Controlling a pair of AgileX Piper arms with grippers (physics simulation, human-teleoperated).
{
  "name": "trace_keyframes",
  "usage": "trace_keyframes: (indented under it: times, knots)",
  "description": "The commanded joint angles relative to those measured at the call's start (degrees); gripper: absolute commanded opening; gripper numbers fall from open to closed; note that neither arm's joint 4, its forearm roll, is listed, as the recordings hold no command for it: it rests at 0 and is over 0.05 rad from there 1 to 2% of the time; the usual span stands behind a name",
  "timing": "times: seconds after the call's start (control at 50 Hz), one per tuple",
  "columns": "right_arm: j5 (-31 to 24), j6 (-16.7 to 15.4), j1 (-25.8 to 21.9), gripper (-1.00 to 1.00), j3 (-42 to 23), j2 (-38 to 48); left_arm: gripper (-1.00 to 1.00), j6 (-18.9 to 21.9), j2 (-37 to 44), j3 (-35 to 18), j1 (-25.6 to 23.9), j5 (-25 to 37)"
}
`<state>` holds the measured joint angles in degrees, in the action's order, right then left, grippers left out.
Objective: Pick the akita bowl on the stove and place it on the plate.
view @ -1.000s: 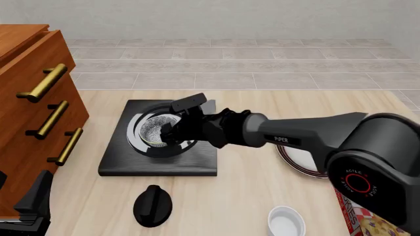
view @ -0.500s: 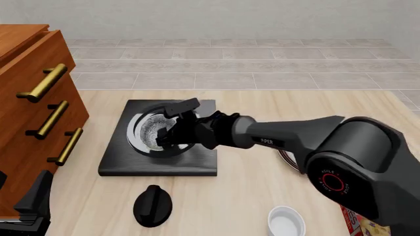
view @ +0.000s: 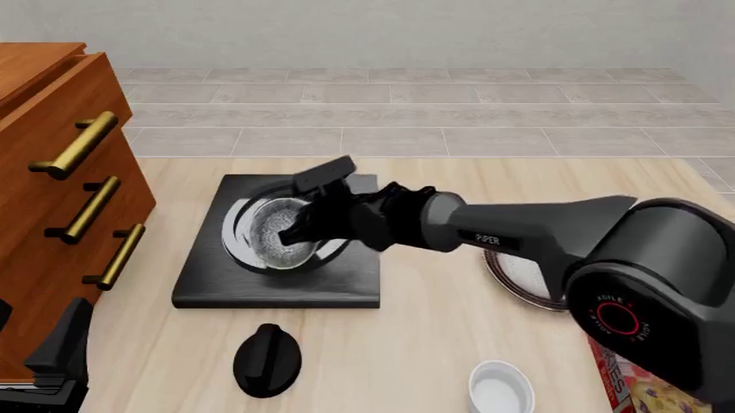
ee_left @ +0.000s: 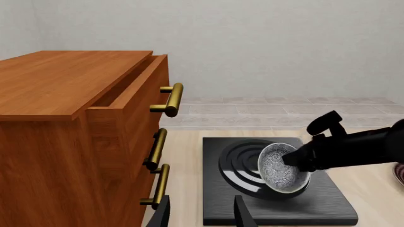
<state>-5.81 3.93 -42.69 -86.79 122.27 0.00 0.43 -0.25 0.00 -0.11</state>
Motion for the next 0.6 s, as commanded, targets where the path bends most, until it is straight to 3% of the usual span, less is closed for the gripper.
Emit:
trace_keyframes:
  times: [0.02,0.32,0.4,0.6]
  knots:
    - [1.1,-0.64,1.18,-1.0,2.77,-4.02,1.0,0.0,0.0,0.0,0.0,0.0]
    - [6.76,0.84,6.37,-1.0,14.37,-16.72,1.0,0.0,0.0,0.0,0.0,0.0]
    - [7.98,-0.32,9.58,-1.0,18.56,-20.88,1.0,0.0,0.0,0.0,0.0,0.0]
    - [10.47,1.57,15.2,-1.0,25.6,-26.69,1.0,0.0,0.0,0.0,0.0,0.0]
